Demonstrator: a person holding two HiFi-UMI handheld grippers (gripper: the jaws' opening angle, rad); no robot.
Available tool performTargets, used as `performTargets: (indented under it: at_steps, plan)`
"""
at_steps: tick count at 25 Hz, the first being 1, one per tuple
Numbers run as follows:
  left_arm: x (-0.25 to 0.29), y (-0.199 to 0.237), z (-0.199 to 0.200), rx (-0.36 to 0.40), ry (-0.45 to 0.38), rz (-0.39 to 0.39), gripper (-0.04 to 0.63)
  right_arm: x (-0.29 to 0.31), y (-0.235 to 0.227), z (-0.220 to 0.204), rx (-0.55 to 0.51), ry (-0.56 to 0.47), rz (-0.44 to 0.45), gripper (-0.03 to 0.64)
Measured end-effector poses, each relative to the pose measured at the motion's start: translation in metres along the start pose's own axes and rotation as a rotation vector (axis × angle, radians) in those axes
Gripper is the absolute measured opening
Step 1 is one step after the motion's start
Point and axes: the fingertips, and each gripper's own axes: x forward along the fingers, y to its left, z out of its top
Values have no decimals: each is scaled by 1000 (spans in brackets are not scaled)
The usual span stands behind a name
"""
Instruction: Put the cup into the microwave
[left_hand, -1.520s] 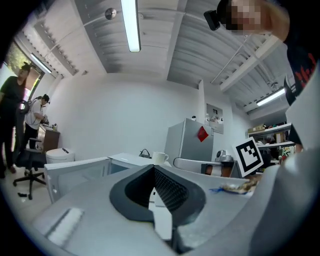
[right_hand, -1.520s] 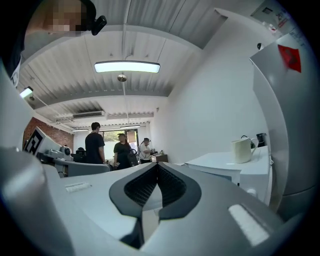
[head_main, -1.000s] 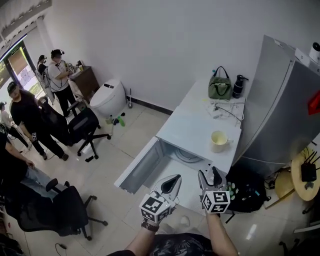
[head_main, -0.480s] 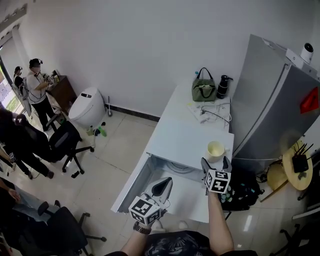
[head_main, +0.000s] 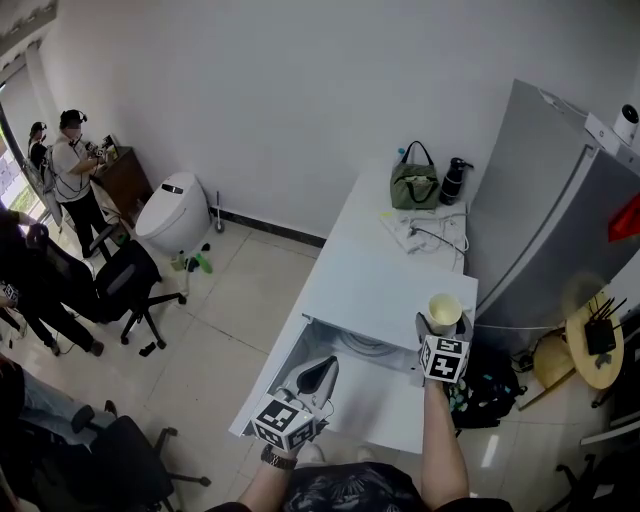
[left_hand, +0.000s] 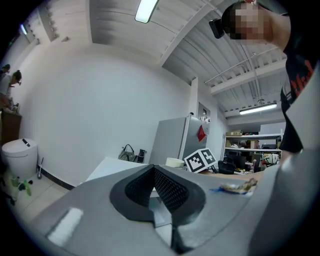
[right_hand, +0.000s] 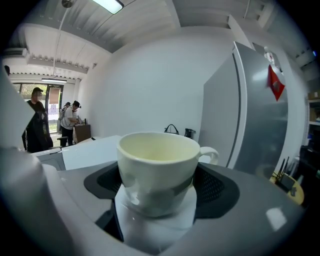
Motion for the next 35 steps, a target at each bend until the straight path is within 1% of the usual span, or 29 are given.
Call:
performTargets:
  at_steps: [4,6,8,12,17,21,24,28,31,33,35]
  plan:
    - [-6,4,0,-8,-4,-9,0,-13,10,2,-33,-49,9,433]
    - [-8,4,0,-15,-4,-17,0,-25,20,4,-41,-82,34,433]
    - [-10,4,0,-21,-6,-26,0,-41,36,8,-53,-111,82,433]
    - [-12,1,1,-25,-14,-44,0,-84,78,19,-85,-153,210,433]
    - [-22,4,-1,-36,-18,-30,0,-133,135,22,-88,-181,359,433]
    - [-33,11,-6,-64,-17,1,0,-150,175,2,-101,-142,432,433]
    - [-46,14,-10,-79,-23,21,0,-155,201,-20,-95,-101,460,433]
    - [-60,23,-16,-100,-30,49,0,-146,231,-53,-121,-45,483,433]
    - [-68,26,-19,-112,-33,62,0,-123,242,-84,-110,11,483,433]
    - [-71,25,-19,-119,-26,70,0,-107,241,-101,-95,45,482,433]
    - [-74,26,-25,-125,-19,77,0,-91,239,-116,-103,71,488,433]
